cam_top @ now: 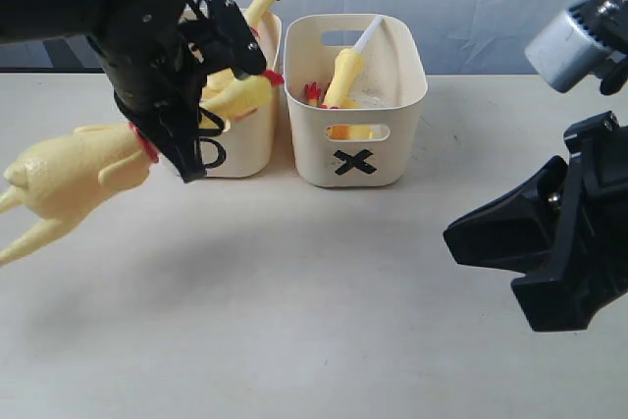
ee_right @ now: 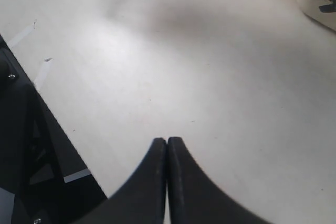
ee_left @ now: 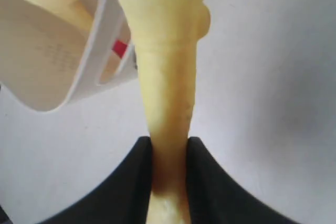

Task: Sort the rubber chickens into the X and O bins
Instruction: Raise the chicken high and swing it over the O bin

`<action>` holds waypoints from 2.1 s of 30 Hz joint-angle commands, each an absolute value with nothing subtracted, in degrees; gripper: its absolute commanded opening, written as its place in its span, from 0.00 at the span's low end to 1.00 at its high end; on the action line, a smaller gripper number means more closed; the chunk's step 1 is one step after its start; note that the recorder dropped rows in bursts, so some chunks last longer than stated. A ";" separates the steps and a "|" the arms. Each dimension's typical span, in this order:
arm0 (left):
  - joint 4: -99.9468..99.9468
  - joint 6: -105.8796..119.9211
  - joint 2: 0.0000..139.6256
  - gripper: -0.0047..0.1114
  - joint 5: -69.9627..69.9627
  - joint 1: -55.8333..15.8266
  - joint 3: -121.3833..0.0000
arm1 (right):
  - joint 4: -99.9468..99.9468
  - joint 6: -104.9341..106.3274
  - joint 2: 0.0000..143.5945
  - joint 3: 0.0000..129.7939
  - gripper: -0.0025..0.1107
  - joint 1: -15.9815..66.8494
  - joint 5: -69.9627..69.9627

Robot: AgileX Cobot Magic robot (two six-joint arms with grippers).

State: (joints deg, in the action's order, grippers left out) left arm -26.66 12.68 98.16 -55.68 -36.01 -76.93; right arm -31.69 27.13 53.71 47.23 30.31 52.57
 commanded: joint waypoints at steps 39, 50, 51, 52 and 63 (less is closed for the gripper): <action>-26.13 -13.26 92.15 0.04 -4.91 -16.69 -89.65 | -31.98 27.32 53.45 46.96 0.02 30.04 53.00; -21.38 -13.26 93.34 0.04 -1.30 -12.21 -89.65 | -31.98 27.32 53.45 46.96 0.02 30.04 53.00; -20.79 -13.26 93.34 0.04 -0.85 -11.74 -89.65 | -31.98 27.32 53.45 46.96 0.02 30.04 53.00; -19.79 -13.26 93.34 0.04 0.00 -11.20 -89.65 | -31.98 27.32 53.45 46.96 0.02 30.04 53.00; -7.56 -14.87 96.27 0.04 9.60 -5.23 -89.65 | -31.98 27.32 53.45 46.96 0.02 30.04 53.00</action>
